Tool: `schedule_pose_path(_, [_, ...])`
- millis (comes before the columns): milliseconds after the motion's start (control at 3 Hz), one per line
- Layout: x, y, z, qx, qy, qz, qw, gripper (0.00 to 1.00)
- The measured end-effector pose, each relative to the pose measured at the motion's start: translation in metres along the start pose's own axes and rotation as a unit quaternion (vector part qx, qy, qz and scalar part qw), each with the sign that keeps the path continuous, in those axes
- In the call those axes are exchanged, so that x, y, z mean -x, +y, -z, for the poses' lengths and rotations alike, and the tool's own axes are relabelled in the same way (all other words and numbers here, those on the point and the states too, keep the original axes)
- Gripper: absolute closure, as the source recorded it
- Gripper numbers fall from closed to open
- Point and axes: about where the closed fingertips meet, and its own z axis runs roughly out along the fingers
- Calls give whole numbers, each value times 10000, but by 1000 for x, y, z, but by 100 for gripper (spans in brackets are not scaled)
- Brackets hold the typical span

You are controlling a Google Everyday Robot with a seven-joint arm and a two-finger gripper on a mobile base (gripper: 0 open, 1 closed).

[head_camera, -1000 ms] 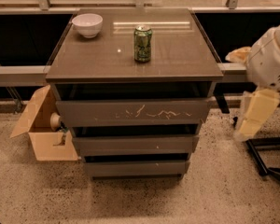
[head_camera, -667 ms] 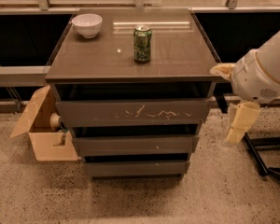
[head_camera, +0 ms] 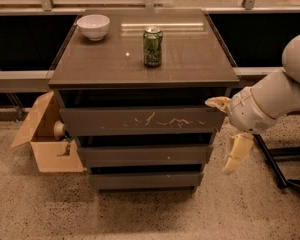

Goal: Open top drawer

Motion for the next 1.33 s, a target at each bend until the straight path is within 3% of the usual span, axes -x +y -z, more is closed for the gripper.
schedule_pose_path(333, [-1,-2,-8,32,5,94,10000,0])
schedule_pose_path(667, [-11,-16,-43,156,178,441,9987,0])
schedule_pose_path(1000, [-32,-46,-80,164,470,596,9970,0])
schedule_pose_path(1333, [-45,-64,-96,140,627,584,9962,0])
